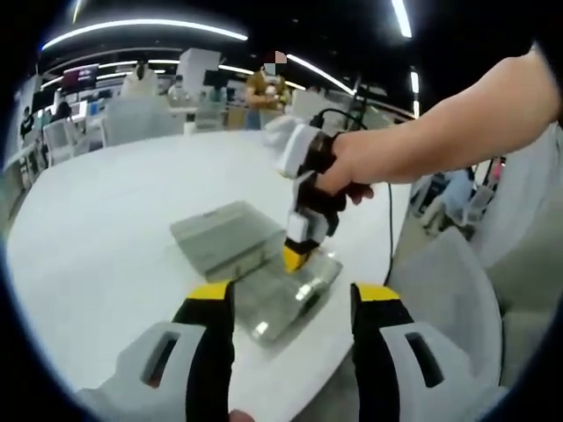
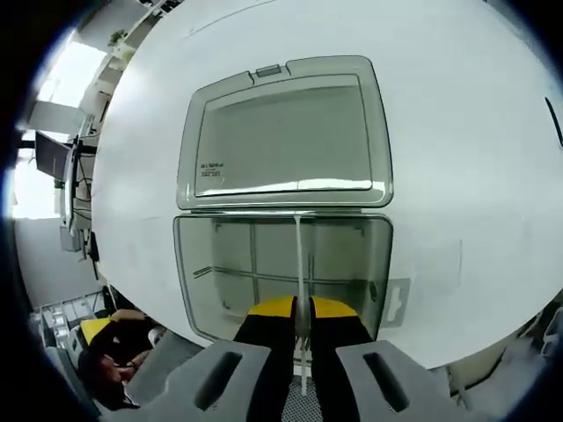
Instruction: Insert the divider into the dual guide fixture by aligning both edges with the guide slots and pushing it downward to the bottom, including one-sided entry, uneven engagement, binding, and posture correction.
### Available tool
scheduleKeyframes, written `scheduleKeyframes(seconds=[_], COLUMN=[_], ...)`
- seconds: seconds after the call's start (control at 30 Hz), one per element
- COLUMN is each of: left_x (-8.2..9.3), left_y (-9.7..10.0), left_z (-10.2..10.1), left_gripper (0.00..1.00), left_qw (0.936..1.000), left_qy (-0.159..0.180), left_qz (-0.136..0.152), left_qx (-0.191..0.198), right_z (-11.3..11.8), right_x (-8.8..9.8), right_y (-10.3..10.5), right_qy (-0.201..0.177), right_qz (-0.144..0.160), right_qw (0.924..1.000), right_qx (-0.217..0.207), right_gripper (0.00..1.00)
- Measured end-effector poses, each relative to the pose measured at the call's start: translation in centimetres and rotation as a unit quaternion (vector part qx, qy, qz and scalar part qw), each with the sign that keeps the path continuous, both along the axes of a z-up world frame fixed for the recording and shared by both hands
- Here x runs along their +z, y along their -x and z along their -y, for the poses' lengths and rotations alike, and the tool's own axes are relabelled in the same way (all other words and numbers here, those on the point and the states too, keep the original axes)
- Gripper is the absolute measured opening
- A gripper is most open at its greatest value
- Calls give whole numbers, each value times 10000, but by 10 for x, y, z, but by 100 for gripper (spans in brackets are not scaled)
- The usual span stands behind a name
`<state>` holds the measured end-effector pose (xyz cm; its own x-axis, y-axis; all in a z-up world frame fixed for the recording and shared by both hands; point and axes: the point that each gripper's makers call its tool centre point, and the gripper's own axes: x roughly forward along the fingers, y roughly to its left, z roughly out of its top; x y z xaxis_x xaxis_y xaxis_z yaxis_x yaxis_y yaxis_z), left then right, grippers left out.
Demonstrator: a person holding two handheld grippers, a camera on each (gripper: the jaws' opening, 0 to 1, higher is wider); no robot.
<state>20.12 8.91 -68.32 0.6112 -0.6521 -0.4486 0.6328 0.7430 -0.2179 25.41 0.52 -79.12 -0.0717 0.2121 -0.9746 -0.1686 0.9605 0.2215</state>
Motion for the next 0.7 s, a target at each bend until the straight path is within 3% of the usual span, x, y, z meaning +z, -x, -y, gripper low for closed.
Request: scheduleKeyframes(seconds=[0.7], left_x=[1], left_y=[-1], left_z=[0], left_gripper=[51], left_qw=[10000], left_qy=[0], left_qz=[1], left_qx=[9], right_z=[-1], right_x=[-1], right_y=[1], right_qy=[40], right_qz=[271], right_qw=[9996], right_qx=[-46], right_gripper=[0])
